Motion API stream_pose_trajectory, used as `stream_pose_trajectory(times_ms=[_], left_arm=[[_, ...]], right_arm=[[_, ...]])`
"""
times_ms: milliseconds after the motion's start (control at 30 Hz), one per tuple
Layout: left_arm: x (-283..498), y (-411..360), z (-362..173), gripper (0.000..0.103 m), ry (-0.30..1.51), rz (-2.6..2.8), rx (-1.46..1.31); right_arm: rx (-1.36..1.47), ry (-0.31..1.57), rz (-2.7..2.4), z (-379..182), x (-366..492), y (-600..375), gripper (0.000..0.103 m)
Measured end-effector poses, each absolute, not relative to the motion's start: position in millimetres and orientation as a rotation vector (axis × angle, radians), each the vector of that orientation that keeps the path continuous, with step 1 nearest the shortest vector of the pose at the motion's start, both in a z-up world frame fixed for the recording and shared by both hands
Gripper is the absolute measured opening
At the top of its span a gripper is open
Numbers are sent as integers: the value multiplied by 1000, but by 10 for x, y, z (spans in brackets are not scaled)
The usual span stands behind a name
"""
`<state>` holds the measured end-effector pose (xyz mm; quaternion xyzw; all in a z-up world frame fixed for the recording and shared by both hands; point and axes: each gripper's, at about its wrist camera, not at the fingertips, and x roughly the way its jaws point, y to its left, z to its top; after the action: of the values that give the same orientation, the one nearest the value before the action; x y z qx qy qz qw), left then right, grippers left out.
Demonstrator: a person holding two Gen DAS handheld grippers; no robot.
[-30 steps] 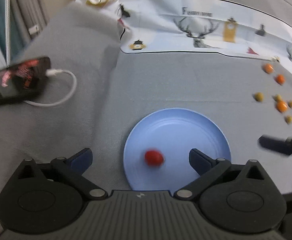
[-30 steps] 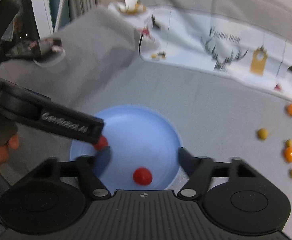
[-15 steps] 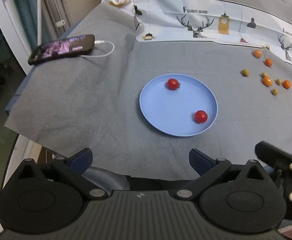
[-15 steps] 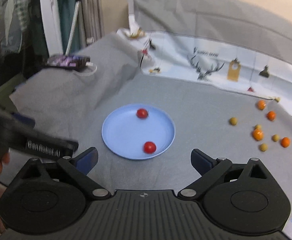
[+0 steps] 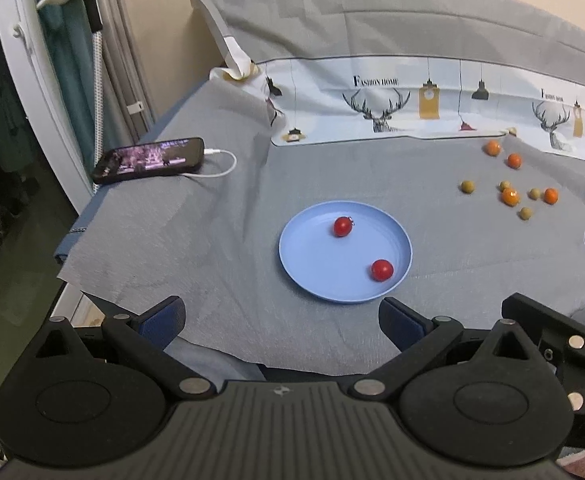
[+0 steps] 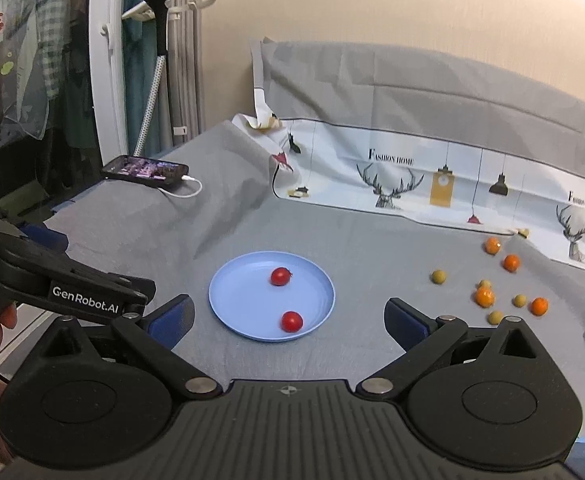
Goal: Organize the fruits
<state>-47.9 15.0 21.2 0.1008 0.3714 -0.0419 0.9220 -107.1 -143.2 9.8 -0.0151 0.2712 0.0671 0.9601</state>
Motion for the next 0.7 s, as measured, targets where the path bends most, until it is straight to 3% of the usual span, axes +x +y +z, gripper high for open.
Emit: stream_pose_trajectory(times_ms=[700], left_arm=[[-494,180,219,103,760,-89,204]], right_arm=[[-26,546,127,95,-1098,-1405,102]])
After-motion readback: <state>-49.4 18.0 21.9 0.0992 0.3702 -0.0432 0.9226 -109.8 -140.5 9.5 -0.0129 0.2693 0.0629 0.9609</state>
